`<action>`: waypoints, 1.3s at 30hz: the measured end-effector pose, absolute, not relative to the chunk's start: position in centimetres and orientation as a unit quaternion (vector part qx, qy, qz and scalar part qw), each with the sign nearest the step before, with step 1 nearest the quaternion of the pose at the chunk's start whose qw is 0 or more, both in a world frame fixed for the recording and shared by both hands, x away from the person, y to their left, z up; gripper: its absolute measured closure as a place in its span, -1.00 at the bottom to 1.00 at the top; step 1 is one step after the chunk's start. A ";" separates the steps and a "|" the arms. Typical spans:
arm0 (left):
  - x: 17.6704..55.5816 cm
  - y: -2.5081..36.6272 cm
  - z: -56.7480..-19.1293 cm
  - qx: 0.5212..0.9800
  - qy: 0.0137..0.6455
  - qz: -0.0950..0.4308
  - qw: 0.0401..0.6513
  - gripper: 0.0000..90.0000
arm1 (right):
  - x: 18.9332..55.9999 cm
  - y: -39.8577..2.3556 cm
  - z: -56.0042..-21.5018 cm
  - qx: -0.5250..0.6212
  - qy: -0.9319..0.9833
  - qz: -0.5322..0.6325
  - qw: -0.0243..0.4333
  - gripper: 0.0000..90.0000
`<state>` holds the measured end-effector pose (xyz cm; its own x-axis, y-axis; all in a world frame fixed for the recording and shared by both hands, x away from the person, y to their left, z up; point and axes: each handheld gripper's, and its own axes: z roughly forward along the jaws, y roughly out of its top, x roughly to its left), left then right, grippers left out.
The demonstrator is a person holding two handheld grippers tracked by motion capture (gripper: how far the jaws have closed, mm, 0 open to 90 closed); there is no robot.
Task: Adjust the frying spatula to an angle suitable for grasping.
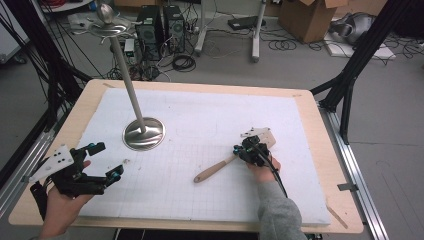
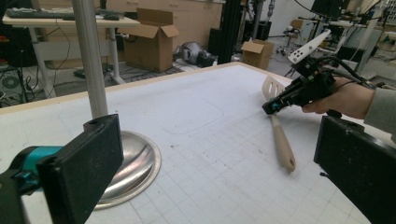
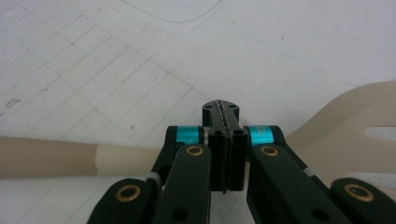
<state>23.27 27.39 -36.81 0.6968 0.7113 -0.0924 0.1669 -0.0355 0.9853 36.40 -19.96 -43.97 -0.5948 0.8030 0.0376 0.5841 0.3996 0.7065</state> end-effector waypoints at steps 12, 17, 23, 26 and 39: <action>23.2 27.3 -36.8 0.685 0.320 0.220 0.616 -0.96 | 34.6 -21.6 -44.3 0.424 0.811 0.371 0.156 1.00; 23.2 27.4 -36.9 0.685 0.321 0.220 0.616 -0.96 | 33.2 -22.6 -44.5 0.424 0.805 0.382 0.158 1.00; 23.2 27.2 -36.9 0.688 0.319 0.221 0.613 -0.96 | 32.1 -23.5 -44.7 0.427 0.799 0.393 0.157 1.00; 23.2 27.2 -36.9 0.688 0.318 0.221 0.613 -0.96 | 31.9 -23.8 -44.8 0.431 0.795 0.398 0.155 1.00; 23.4 26.9 -37.2 0.688 0.321 0.228 0.609 -0.96 | 28.5 -23.0 -42.5 0.370 0.799 0.454 0.137 1.00</action>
<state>23.42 26.95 -37.18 0.6891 0.7205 -0.0772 0.1646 -0.0519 0.9850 28.51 -23.03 -42.53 -0.6889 0.7155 0.1162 0.4662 0.3146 0.8268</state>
